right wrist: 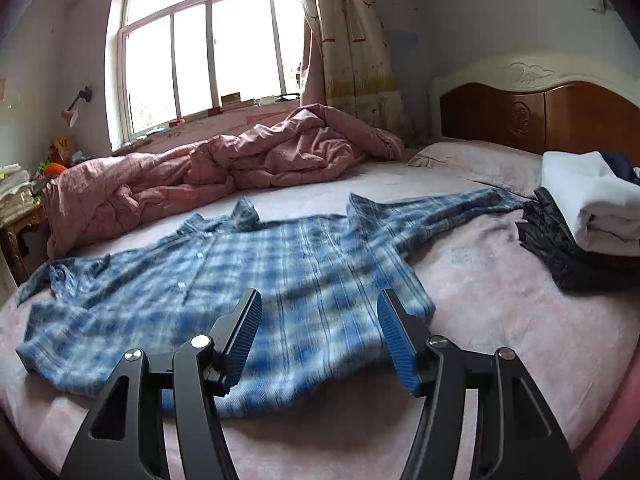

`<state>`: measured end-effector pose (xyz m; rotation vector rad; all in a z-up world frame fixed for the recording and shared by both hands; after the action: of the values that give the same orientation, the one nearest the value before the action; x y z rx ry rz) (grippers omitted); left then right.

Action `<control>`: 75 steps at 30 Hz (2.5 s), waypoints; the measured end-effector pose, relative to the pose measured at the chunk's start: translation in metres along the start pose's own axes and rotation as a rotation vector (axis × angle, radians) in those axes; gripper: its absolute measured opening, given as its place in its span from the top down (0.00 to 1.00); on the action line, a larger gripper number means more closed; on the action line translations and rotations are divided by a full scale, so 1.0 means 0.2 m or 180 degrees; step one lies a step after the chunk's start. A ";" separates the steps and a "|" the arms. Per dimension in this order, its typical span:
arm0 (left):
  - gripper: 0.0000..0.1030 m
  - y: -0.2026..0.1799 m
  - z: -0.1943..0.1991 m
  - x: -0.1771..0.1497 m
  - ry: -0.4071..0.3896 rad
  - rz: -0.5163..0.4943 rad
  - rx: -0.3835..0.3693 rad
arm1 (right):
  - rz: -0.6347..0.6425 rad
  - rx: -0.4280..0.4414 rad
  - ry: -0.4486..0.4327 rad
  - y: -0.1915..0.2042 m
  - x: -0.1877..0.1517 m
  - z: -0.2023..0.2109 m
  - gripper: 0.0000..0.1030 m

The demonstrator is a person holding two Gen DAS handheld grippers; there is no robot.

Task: Fold large clothes

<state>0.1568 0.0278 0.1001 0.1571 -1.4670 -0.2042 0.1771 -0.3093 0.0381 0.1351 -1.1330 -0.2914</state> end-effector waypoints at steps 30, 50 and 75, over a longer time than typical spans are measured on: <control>0.01 0.28 -0.61 -0.36 0.1072 0.0371 -0.0191 | -0.1051 -0.0433 0.0589 -0.68 0.60 -0.93 0.36; 0.01 0.19 -0.78 -0.63 0.1504 0.0268 -0.0059 | -0.1722 -0.0644 0.0930 -1.28 0.51 -1.61 0.92; 0.01 0.13 -0.36 -0.34 0.0654 0.0452 -0.0140 | -0.0585 -0.0177 0.0662 -0.33 0.32 -0.66 0.56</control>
<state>0.2229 0.0681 0.0338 0.0365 -1.2626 -0.1015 0.3119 -0.3967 0.0218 0.2159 -0.9068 -0.4613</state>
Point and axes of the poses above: each gripper's, at about its wrist camera, not at the fingertips, and z roughly against the way its jaws point, y to its left, x to its top, the point moved 5 cm from there along -z, roughly the way its jaws point, and after that the axes turned 9 degrees about -z, right-handed, at the moved point
